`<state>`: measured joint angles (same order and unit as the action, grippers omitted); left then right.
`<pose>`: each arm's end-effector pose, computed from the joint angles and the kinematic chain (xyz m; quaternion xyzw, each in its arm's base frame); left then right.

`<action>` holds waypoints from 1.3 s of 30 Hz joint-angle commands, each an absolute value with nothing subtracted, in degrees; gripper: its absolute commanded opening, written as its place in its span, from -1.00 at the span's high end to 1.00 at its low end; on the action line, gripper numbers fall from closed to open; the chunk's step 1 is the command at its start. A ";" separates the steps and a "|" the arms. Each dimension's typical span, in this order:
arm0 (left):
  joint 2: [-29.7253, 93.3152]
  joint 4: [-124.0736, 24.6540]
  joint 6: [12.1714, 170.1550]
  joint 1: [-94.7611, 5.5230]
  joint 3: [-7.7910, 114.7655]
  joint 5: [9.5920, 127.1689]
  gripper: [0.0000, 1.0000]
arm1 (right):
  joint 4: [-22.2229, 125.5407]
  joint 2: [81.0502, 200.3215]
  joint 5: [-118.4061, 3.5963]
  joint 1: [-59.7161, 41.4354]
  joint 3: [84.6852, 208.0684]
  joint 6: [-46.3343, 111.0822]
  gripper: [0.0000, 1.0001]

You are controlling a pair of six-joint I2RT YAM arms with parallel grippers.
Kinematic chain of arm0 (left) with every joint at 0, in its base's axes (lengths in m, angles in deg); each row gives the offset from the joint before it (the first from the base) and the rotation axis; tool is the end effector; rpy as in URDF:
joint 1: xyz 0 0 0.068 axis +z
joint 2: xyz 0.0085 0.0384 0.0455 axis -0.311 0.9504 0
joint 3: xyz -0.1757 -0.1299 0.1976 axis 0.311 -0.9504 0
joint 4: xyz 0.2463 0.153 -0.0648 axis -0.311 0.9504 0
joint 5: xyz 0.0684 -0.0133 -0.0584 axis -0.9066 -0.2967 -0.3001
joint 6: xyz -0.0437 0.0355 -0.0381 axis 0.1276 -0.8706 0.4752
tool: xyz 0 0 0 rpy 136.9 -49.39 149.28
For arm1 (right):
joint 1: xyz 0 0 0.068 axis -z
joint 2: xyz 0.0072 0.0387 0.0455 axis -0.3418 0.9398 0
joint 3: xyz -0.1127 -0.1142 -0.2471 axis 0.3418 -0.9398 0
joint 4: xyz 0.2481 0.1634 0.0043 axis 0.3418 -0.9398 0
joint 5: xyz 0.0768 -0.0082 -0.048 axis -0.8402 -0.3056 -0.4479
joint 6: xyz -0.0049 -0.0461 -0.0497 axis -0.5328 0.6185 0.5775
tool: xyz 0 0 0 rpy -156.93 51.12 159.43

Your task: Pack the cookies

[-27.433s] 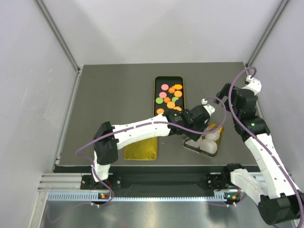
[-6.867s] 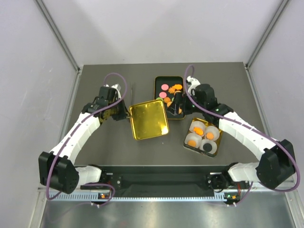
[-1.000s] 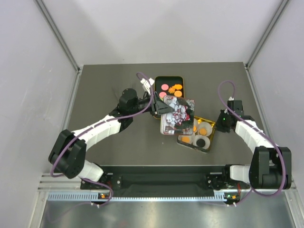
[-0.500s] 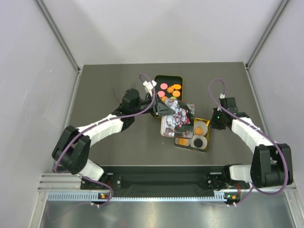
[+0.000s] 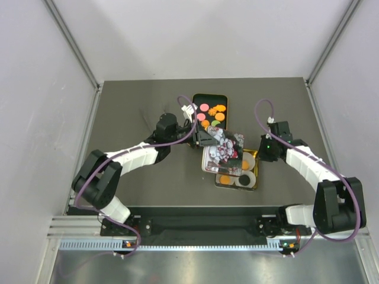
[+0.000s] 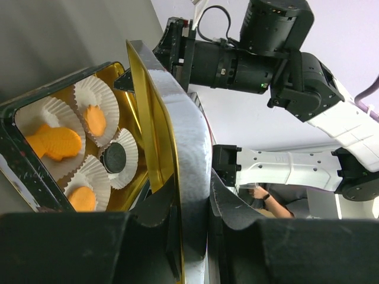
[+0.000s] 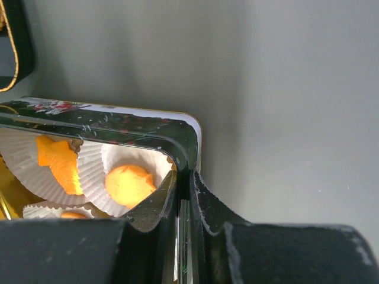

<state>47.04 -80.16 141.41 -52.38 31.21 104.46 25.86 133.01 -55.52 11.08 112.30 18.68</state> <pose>0.2996 -0.2503 0.2446 0.0731 0.7387 -0.6416 0.1933 0.2734 0.0484 0.1808 0.0834 0.9571 0.1161 0.2521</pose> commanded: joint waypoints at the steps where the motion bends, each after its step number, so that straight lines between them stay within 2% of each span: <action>1: 47.71 -88.30 143.39 -52.13 30.80 106.00 0.99 | 28.17 132.55 -58.20 10.58 115.92 19.15 0.79; 3: 48.50 -88.74 143.65 -52.13 30.63 106.00 0.98 | 27.73 132.47 -58.11 10.58 115.92 19.15 0.71; 6: 49.38 -89.62 144.01 -52.13 30.36 106.09 0.98 | 26.68 131.24 -58.11 10.58 116.18 18.27 0.27; 10: 50.78 -90.76 144.88 -52.13 30.19 106.44 0.99 | 24.22 129.04 -56.89 10.67 117.85 17.04 -0.05; 13: 51.66 -91.64 145.59 -52.13 30.27 106.79 0.99 | 21.41 127.28 -54.61 11.28 119.52 16.60 -0.14; 21: 56.23 -100.93 151.73 -52.74 30.54 108.02 0.99 | 19.91 119.73 -51.61 13.39 118.91 13.79 -0.13; 26: 61.32 -110.78 159.45 -53.54 30.71 107.93 0.99 | 20.61 115.95 -53.19 13.48 117.24 13.35 -0.54; 36: 68.18 -119.06 164.40 -56.61 33.17 106.53 0.97 | 24.82 112.78 -61.44 13.57 113.38 11.50 -0.78; 39: 69.68 -120.11 164.92 -57.32 34.23 106.35 0.96 | 28.59 111.99 -64.70 13.57 110.21 10.71 -0.94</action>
<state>69.09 -111.55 163.24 -56.60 31.43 106.75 23.02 113.32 -60.14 13.07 112.24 11.88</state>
